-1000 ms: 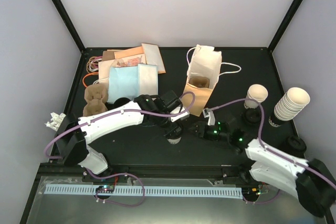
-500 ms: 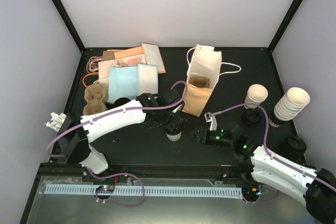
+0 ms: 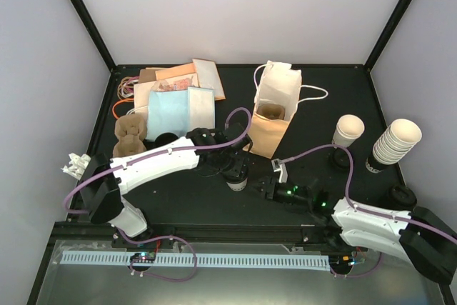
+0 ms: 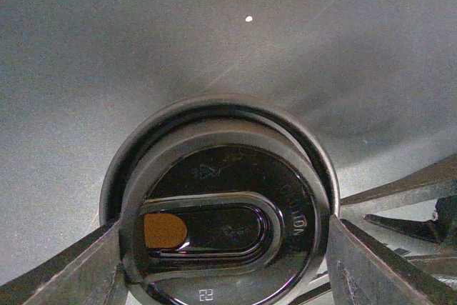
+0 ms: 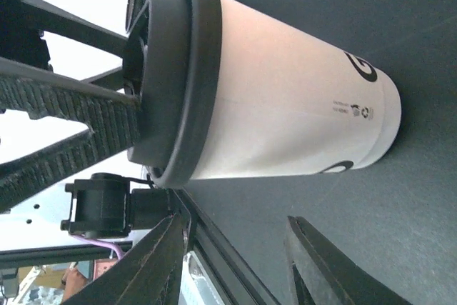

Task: Pack the takeout coffee

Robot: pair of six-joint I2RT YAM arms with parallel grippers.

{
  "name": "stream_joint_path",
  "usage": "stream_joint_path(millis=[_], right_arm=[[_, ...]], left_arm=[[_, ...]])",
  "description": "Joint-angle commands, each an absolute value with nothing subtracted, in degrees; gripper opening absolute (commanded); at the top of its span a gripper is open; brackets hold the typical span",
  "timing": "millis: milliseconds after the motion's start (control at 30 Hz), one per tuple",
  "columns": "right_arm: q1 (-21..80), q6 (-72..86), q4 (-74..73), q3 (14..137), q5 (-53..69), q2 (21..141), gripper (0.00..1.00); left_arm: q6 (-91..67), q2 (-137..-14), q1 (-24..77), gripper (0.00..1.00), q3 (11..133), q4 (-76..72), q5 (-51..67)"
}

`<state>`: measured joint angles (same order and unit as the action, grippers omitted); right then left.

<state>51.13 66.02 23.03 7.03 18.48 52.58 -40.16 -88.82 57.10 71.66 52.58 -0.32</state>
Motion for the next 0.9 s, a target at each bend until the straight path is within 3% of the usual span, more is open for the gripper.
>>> stream_joint_path(millis=[0,600,667,867], right_arm=[[51.5,68.5,31.5,7.8,16.1,54.9,0.42],[50.8,70.2,31.1,11.1,13.7,60.9,0.42],[50.7,71.2,26.4,11.4,11.9,60.9,0.37],[50.6,76.5,27.4,4.6,9.4,62.0,0.35]], left_arm=[[-42.6,-89.5,58.0,0.72,70.1,56.7,0.3],[-41.5,-90.3,59.5,0.69,70.4,56.8,0.0],[-41.5,-90.5,59.6,0.69,70.4,56.8,-0.1],[-41.1,-91.1,60.1,0.68,70.8,57.1,-0.7]])
